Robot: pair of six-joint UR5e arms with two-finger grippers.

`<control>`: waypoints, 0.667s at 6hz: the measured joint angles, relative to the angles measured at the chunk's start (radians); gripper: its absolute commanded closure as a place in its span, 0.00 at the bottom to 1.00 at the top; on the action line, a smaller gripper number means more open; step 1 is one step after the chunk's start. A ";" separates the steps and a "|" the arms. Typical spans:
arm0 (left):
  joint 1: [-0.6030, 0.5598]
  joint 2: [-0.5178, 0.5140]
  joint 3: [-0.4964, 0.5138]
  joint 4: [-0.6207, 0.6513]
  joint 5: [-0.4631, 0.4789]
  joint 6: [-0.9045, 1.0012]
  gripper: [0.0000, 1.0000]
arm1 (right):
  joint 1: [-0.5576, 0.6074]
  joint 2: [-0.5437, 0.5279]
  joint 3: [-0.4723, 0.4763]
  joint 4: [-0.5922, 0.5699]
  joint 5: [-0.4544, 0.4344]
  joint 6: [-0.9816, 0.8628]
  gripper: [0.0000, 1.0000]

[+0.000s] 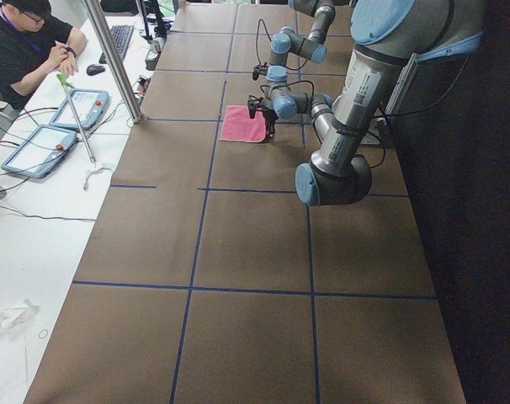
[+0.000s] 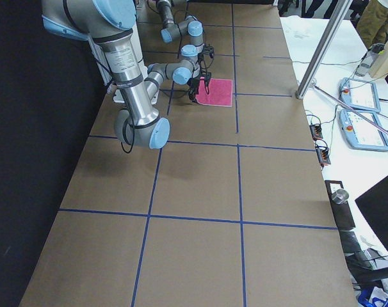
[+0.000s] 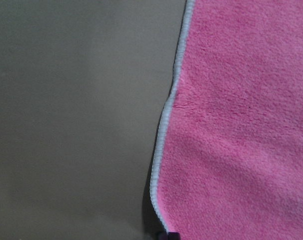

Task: Fold towel twice with both arms
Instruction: 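Pinch the near towel corners with both grippers and hold them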

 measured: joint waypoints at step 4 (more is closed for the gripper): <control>0.000 0.001 -0.003 -0.001 0.002 0.000 1.00 | 0.006 -0.002 0.004 0.004 0.001 -0.001 1.00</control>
